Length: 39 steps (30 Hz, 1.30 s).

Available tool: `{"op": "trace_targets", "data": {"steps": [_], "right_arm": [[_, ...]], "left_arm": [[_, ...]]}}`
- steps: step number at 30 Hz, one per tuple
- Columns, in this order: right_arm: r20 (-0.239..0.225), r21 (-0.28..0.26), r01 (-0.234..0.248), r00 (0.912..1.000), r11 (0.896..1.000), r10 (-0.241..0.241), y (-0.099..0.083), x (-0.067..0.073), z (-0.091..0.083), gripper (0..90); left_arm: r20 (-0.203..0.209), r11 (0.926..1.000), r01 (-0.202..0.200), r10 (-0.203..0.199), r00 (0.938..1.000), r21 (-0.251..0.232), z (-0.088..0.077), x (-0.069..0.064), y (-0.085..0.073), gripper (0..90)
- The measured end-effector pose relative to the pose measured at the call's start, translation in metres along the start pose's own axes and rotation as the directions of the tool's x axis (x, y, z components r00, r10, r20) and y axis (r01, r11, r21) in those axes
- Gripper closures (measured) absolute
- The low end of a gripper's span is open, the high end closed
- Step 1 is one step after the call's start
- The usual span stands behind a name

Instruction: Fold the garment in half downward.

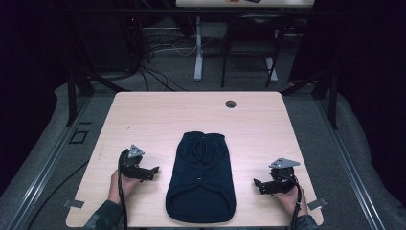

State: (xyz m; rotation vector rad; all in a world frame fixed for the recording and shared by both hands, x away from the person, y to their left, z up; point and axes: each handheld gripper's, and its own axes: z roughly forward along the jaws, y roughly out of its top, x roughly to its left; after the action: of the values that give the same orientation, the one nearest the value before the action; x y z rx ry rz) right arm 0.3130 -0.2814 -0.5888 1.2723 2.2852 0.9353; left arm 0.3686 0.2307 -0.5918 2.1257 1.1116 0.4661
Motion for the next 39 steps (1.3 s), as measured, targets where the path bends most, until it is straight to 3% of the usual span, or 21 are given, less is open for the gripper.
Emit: {"op": "trace_targets", "data": {"steps": [9, 16, 17, 22, 24, 27, 30, 39], "right_arm": [[-0.002, -0.009, -0.002, 1.0, 1.0, 0.002, 0.0, 0.0, 0.001, 0.0], [0.006, -0.004, -0.003, 1.0, 1.0, 0.003, 0.001, -0.002, 0.0, 1.3], [0.021, -0.009, -0.025, 0.9995, 1.0, 0.025, 0.001, -0.001, 0.0, 2.5], [0.036, -0.009, -0.034, 0.9988, 0.999, 0.034, 0.001, 0.0, 0.0, 2.4], [0.045, 0.001, -0.063, 0.997, 0.998, 0.063, 0.003, 0.001, 0.0, 2.8], [0.007, -0.003, -0.114, 0.9934, 0.993, 0.115, 0.006, 0.0, -0.001, 3.5], [-0.006, 0.026, -0.1, 0.9949, 0.995, 0.1, 0.01, 0.002, -0.001, 2.9], [-0.033, 0.037, -0.035, 0.9988, 0.999, 0.037, 0.028, 0.011, 0.0, 3.5]], "left_arm": [[-0.002, 1.0, -0.001, 0.001, 1.0, 0.002, 0.0, 0.0, 0.0, 0.0], [-0.021, 0.9998, 0.021, -0.021, 0.9996, 0.001, 0.001, -0.002, 0.001, 0.1], [-0.026, 0.9996, 0.028, -0.028, 0.9993, 0.0, 0.001, -0.002, 0.001, 0.1], [-0.035, 0.9995, 0.031, -0.031, 0.9989, 0.003, 0.004, -0.001, 0.005, 0.3], [-0.033, 0.9994, 0.033, -0.033, 0.9989, -0.003, 0.004, 0.0, 0.006, 0.0], [-0.011, 0.999, 0.043, -0.043, 0.999, -0.013, 0.003, 0.002, 0.009, 0.0], [-0.014, 0.9992, 0.033, -0.034, 0.9993, -0.023, 0.0, 0.002, 0.012, 0.0], [0.012, 0.9988, 0.002, -0.001, 0.9999, -0.048, -0.003, -0.001, 0.025, 0.0]]}}
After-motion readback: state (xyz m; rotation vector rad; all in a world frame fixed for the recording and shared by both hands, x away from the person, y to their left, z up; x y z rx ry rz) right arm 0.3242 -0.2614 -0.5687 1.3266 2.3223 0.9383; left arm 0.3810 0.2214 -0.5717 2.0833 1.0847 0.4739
